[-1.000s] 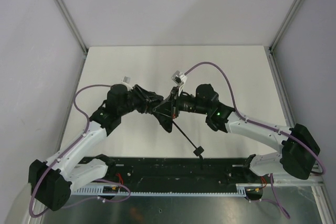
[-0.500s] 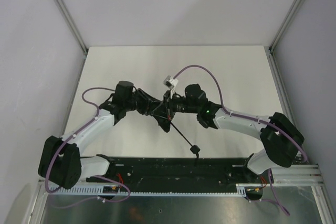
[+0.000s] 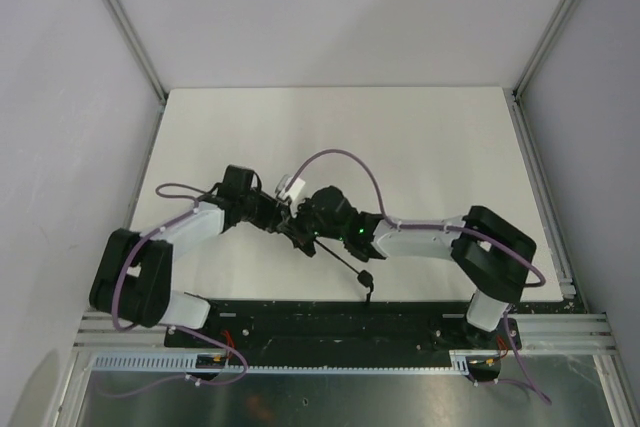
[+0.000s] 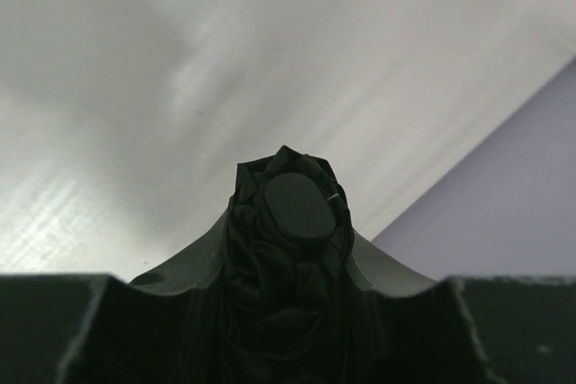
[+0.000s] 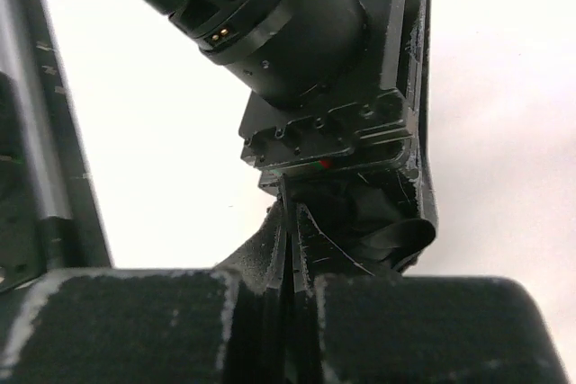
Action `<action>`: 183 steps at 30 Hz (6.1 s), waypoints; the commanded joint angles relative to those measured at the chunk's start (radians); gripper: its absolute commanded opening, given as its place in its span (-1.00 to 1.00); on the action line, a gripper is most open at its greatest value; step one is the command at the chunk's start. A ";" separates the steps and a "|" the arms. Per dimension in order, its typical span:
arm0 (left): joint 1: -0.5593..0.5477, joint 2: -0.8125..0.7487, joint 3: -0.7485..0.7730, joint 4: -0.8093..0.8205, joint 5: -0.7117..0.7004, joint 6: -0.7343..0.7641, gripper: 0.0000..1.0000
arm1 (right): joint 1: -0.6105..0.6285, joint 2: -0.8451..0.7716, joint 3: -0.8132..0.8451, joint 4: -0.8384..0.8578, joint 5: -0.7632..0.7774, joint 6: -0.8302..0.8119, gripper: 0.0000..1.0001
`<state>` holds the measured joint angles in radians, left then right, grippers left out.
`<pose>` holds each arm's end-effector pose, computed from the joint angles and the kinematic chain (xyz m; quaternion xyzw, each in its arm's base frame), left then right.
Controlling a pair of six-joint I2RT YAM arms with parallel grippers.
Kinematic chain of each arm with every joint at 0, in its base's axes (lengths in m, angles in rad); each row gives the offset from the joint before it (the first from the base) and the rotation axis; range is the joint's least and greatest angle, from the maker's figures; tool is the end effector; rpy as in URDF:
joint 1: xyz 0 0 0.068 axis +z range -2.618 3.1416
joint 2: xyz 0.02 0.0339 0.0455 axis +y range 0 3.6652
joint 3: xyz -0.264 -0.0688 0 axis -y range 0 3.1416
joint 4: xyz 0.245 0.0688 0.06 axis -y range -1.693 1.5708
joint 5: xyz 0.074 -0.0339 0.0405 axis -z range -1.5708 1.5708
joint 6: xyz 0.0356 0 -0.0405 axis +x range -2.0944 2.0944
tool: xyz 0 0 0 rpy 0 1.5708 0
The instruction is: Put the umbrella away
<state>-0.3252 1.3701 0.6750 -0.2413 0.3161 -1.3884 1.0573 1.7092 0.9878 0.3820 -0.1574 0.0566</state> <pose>0.2408 -0.0929 0.1745 -0.4333 0.8337 -0.3307 0.0887 0.1833 0.3363 0.2219 -0.4303 0.6923 0.3588 0.4548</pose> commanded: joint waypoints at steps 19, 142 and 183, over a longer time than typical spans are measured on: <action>0.141 0.133 0.224 0.046 0.340 -0.079 -1.00 | 0.278 0.294 0.037 -0.184 0.444 -0.294 -0.68; 0.098 -0.273 0.013 0.854 0.533 0.515 0.99 | -1.144 -0.159 -0.124 0.019 -0.178 0.862 -0.88; -0.057 -0.495 0.156 0.189 -0.522 1.219 0.99 | -1.169 -0.091 0.311 -0.721 0.189 0.412 0.99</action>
<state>-0.2928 0.9321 0.8406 -0.1139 -0.1722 -0.2039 -0.2276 1.8431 1.4593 -0.3111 -0.0673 0.5404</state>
